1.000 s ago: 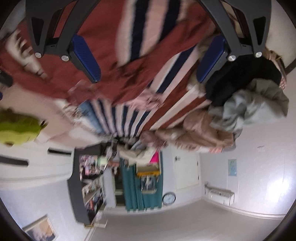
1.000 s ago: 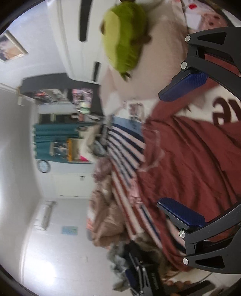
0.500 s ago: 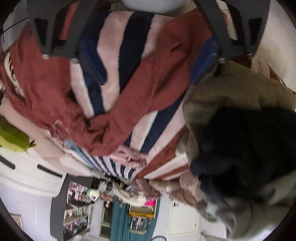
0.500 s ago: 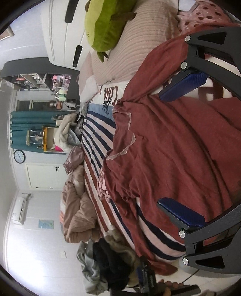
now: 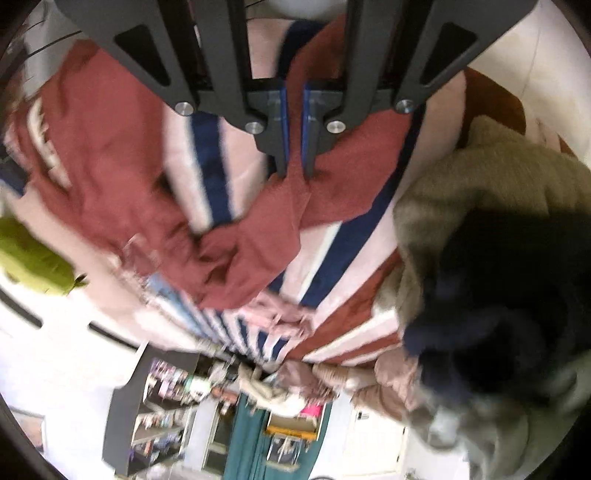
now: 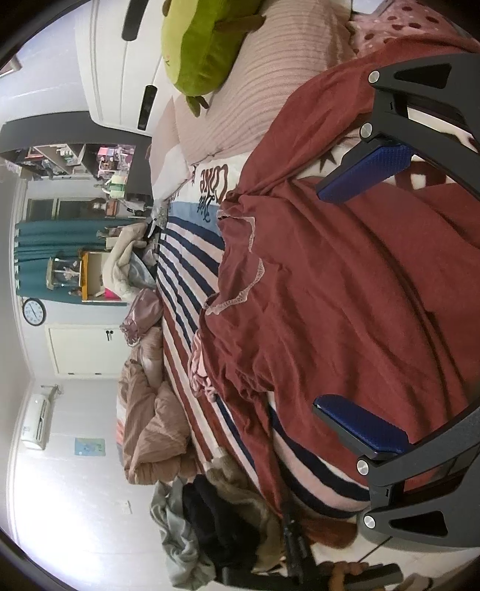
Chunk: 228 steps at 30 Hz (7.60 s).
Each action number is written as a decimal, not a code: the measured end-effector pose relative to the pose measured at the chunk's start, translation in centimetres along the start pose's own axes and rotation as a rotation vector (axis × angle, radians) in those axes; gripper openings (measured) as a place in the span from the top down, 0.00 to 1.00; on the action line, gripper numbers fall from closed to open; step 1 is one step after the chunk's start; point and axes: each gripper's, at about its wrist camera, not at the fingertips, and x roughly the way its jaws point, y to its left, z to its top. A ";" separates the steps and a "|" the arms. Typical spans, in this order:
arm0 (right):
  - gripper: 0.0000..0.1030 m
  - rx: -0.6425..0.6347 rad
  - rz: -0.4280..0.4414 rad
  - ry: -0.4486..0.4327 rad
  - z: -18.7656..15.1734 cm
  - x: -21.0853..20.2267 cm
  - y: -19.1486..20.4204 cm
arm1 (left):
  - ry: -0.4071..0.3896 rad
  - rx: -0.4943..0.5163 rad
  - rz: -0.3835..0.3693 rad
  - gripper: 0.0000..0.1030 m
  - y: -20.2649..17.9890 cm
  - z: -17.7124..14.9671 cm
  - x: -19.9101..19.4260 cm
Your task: Fold small clothes
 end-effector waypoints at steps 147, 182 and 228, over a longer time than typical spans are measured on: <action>0.43 0.085 0.156 0.273 -5.9 1.6 -9.0 | 0.210 -0.041 -0.386 0.51 -9.0 5.3 13.9; 0.58 0.318 0.203 0.220 -10.6 -5.5 -10.2 | 0.169 0.057 -0.446 0.38 -13.1 1.0 3.8; 0.97 0.007 0.382 -0.083 2.7 -3.3 1.4 | -0.019 0.095 -0.421 0.33 -9.6 3.1 -2.4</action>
